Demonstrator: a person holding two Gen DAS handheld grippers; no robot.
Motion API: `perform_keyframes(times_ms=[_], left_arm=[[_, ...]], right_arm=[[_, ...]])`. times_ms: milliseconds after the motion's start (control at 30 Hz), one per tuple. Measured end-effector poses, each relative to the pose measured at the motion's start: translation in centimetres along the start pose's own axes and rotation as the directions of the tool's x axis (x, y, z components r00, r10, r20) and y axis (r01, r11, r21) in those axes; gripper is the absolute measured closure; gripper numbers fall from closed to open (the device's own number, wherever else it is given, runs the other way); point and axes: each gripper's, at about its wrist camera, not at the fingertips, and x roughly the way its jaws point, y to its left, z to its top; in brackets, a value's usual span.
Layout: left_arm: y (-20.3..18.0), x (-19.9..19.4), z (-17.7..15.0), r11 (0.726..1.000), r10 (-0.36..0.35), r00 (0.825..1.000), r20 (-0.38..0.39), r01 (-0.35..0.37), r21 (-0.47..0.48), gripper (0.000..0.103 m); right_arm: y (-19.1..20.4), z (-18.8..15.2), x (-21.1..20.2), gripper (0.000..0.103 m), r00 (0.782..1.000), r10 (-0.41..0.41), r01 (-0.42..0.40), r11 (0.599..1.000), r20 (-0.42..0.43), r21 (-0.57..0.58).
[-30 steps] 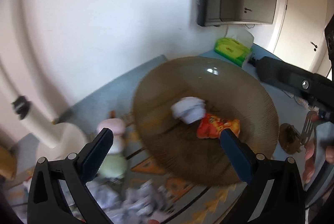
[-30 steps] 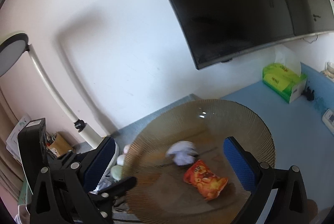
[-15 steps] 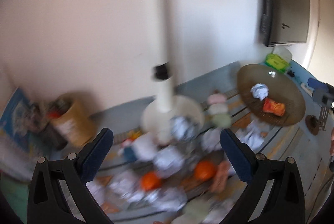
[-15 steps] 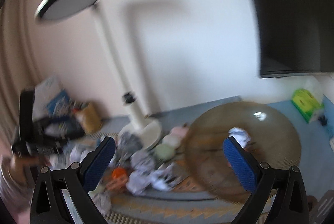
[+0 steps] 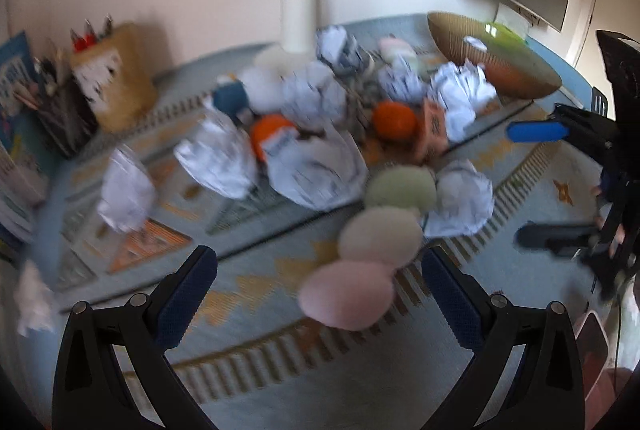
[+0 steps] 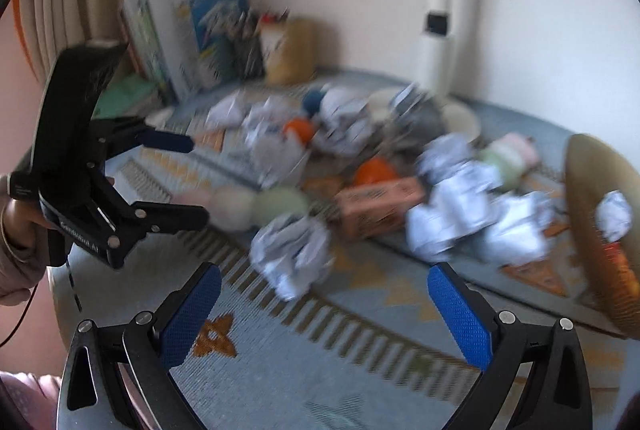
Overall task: Organize objects
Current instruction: 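Move both tools back to the rug toward the plush toy and paper ball, then grasp a paper ball with the right tool while the left tool grasps the stacked plush toy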
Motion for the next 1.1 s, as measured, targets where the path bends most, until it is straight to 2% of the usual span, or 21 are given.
perform_keyframes(times_ms=[67,233,333,500,567,667,700,733,767,800,833,900,967,1100], left_arm=[[-0.1,0.6,-0.2,1.0,-0.016,1.0,-0.008,0.016,-0.011,0.001],[0.2,2.5,-0.6,0.998,-0.049,0.998,-0.036,0.048,-0.046,0.001],[-0.2,2.9,-0.7,0.999,-0.025,0.999,-0.023,0.024,-0.028,0.001],[-1.1,3.3,-0.8,1.0,0.015,0.999,-0.038,-0.015,0.003,0.001],[-1.0,3.3,-0.8,1.0,0.005,0.999,-0.036,-0.005,-0.004,0.001],[-0.7,3.2,-0.8,1.0,-0.011,0.999,-0.03,0.011,-0.015,0.001],[-0.7,3.2,-0.7,1.0,-0.01,0.999,-0.03,0.01,-0.015,0.001],[-0.8,3.2,-0.7,1.0,-0.008,0.999,-0.031,0.008,-0.013,0.001],[-0.8,3.2,-0.7,1.0,-0.012,1.0,-0.028,0.011,-0.01,0.004],[-0.9,2.8,-0.8,1.0,-0.03,1.0,-0.007,0.03,-0.004,0.035],[-1.1,2.1,-0.8,0.997,-0.072,0.997,0.025,0.071,0.015,0.058],[-1.8,1.8,-0.9,0.992,-0.116,0.993,0.034,0.114,0.058,0.062],[-2.6,1.6,-0.9,0.993,-0.083,0.996,0.035,0.079,0.093,0.062],[-2.2,0.1,-1.0,0.993,-0.093,0.991,0.099,0.085,0.083,0.063]], right_arm=[[0.2,-0.4,1.7,0.0,1.0,0.01,-0.01,1.0,-0.029,0.001],[0.2,-0.9,3.5,0.0,0.999,0.021,-0.02,0.999,-0.041,0.03],[0.0,-0.7,4.3,0.0,0.997,0.018,-0.015,0.999,-0.077,0.043],[-0.8,-0.6,4.3,0.0,0.996,0.059,-0.051,0.992,-0.065,0.118],[-0.8,-0.5,4.4,0.0,0.996,0.057,-0.049,0.991,-0.064,0.121],[-0.6,-0.4,4.5,0.006,0.997,0.031,-0.023,0.994,-0.071,0.111],[-0.5,-0.4,4.5,0.011,0.997,0.018,-0.01,0.994,-0.072,0.107],[-0.4,-0.3,4.5,0.022,0.998,0.003,0.005,0.994,-0.069,0.108],[-0.5,-0.3,4.4,0.032,0.998,-0.015,0.022,0.994,-0.064,0.111],[-0.5,-0.3,4.2,0.062,0.998,-0.023,0.029,0.993,-0.056,0.112],[-0.5,-0.3,3.9,0.068,0.999,-0.007,0.011,0.994,-0.039,0.109],[0.0,-0.3,3.2,0.068,1.0,-0.012,0.012,0.997,0.002,0.081],[0.6,-0.3,2.8,0.068,1.0,-0.011,0.01,0.999,0.026,0.051],[0.9,-0.4,1.5,0.068,0.995,-0.018,0.013,0.999,0.094,0.047]])
